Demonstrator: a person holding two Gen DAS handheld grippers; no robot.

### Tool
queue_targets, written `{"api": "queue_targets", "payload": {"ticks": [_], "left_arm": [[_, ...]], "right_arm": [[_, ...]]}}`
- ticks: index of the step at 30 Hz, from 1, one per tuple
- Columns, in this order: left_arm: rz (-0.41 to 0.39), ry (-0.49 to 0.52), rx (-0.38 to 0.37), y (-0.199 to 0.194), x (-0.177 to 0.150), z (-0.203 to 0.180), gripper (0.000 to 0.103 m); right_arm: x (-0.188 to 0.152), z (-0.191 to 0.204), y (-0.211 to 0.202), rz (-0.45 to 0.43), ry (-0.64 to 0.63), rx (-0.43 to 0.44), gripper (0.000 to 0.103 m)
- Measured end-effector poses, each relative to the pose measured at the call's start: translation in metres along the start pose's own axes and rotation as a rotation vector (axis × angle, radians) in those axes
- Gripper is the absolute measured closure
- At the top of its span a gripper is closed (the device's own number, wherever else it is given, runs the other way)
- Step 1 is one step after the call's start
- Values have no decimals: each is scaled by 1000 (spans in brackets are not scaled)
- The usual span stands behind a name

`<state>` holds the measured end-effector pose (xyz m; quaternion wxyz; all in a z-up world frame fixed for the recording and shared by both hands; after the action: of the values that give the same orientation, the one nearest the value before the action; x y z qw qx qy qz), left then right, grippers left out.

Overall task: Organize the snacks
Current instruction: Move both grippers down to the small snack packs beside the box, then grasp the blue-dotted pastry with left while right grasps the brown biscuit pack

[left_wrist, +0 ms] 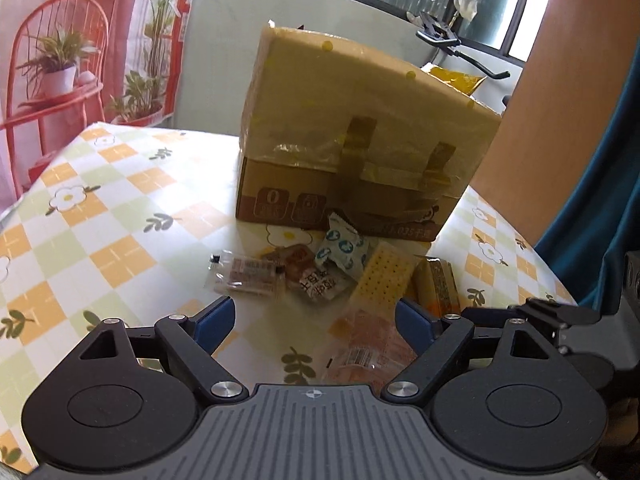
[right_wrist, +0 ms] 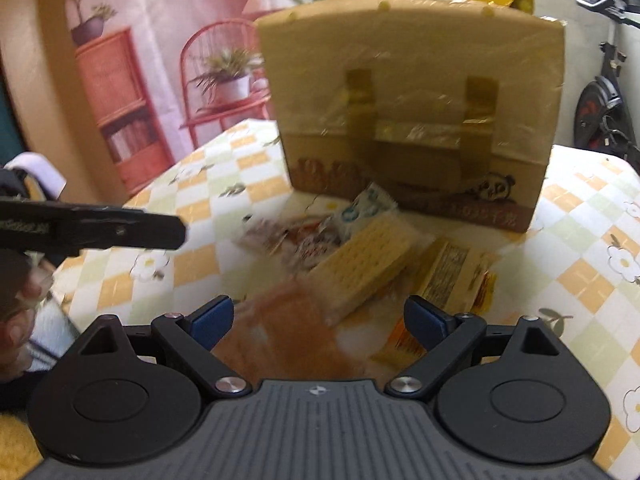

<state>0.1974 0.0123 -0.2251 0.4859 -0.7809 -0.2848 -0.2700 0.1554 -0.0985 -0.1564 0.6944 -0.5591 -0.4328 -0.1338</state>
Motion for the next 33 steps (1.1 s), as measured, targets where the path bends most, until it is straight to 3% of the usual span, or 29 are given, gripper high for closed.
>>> {"api": "queue_targets", "payload": {"ticks": [5,11,14,18,21,28,33], "left_arm": [[2,-47,14,0,-4,7,15],[8,-74,25,5,-7,11,15],[12,-75,29,6,-8,13,15],[19,-86,32,7,-10,16,15],[23,-96,33,9,-11,17,15],[17,-104,37,9,-10,17,16],[4,-118,28,7,-2,19,16]], "right_arm": [[-10,14,8,33,-26,34,9],[-15,30,27,59,-158,61,9],[-21,33,39,105,-155,102,9],[-24,34,46,102,-173,92,13],[-24,33,43,78,-154,101,21],[-14,28,27,-14,-103,113,23],[6,13,5,-116,-79,56,24]]}}
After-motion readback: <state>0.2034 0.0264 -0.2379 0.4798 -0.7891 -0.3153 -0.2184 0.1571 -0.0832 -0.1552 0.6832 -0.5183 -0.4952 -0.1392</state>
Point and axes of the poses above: each gripper's, at about its wrist camera, not at the fingertips, and y roughly the way its jaws point, z to its left, x to its top, the point moved 10 cm from there along y, roughly the way its jaws point, and after that the axes turned 11 degrees about -y, right-handed, at the moved point
